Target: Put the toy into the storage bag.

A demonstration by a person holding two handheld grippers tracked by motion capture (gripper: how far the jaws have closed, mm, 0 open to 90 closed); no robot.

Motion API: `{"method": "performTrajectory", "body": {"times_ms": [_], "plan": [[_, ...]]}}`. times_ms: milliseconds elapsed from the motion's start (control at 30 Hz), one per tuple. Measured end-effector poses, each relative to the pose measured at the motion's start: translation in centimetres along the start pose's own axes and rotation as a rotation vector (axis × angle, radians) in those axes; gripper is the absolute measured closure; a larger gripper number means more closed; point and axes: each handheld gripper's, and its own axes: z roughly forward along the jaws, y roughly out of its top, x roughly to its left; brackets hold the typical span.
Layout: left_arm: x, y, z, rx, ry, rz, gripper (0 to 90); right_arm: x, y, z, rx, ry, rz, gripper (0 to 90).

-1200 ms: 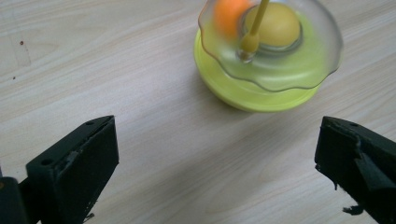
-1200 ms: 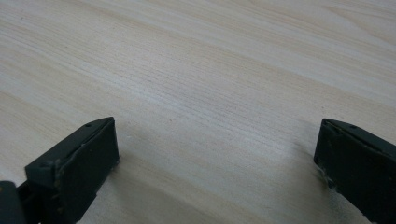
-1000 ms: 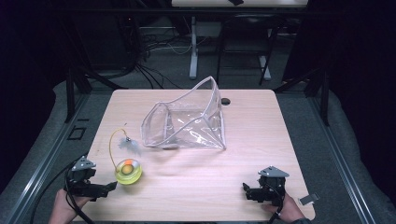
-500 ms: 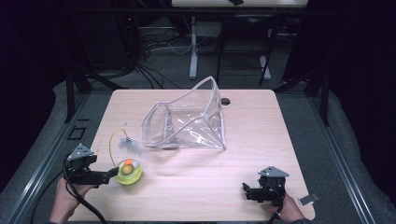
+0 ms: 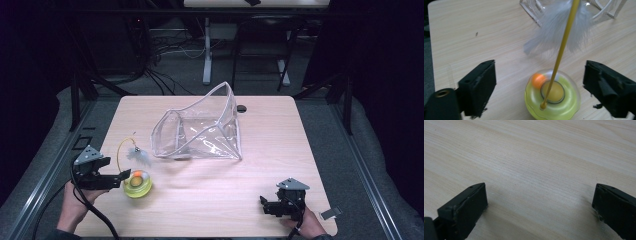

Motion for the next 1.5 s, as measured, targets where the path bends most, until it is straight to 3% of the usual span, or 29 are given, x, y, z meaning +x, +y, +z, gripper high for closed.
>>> {"method": "performTrajectory", "body": {"times_ms": [367, 600, 1133, 1500], "plan": [[0.0, 0.1, -0.8, -0.021, -0.003, 0.005, 49.3, 0.0, 0.0, 0.0, 0.000, 0.000, 0.000, 0.0], [-0.3, 0.1, -1.1, -0.025, -0.018, 0.009, 63.8, 0.0, 0.0, 0.0, 0.000, 0.000, 0.000, 0.0], [-0.4, 0.0, -1.2, -0.028, -0.027, -0.004, 84.1, 0.0, 0.0, 0.0, 0.000, 0.000, 0.000, 0.0], [-0.4, 0.0, -1.3, -0.036, -0.030, -0.010, 88.0, 0.0, 0.0, 0.0, 0.000, 0.000, 0.000, 0.0]]}}
